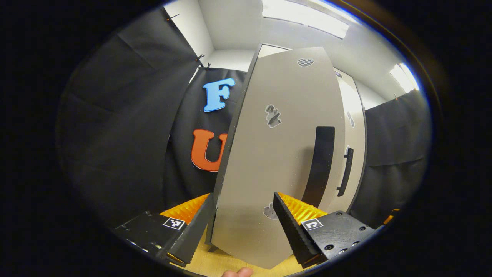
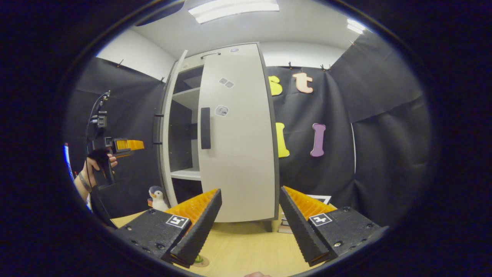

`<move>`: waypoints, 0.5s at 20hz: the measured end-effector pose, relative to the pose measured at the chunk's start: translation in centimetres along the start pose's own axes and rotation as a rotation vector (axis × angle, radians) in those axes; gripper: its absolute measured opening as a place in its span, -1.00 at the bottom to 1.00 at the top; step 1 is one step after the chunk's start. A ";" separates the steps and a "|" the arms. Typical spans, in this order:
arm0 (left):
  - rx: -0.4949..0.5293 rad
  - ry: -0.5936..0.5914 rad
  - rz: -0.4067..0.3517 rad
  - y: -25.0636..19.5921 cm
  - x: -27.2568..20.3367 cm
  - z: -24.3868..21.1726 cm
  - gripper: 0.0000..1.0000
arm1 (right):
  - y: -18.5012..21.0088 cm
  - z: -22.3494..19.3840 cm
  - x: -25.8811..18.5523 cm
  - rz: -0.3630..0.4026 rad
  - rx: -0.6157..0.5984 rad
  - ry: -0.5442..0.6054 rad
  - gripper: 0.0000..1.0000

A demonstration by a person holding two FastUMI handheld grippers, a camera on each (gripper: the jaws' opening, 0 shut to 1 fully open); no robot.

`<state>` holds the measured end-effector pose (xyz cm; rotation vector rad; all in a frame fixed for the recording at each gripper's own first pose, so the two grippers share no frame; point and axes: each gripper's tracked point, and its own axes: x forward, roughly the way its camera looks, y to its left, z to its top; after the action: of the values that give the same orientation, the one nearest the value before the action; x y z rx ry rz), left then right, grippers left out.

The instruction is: Grasp the bottle in the cabinet with the left hand and place it on the coaster, then close the right door with the right hand and the left door with the left hand.

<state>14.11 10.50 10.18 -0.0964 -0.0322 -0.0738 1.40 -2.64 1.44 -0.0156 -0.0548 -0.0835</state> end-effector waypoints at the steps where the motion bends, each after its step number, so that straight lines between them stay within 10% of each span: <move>1: 0.014 -0.006 0.002 -0.1 -0.1 0.2 0.94 | -0.1 0.3 0.0 -0.006 0.006 -0.003 0.97; 10: 0.091 -0.092 0.045 -7.3 -4.3 -0.9 1.00 | -0.2 2.0 1.5 0.051 0.040 0.000 0.97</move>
<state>9.31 3.45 9.80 -0.0091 -0.1255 -0.0223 2.73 -2.93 3.50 0.0226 -0.0564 -0.0314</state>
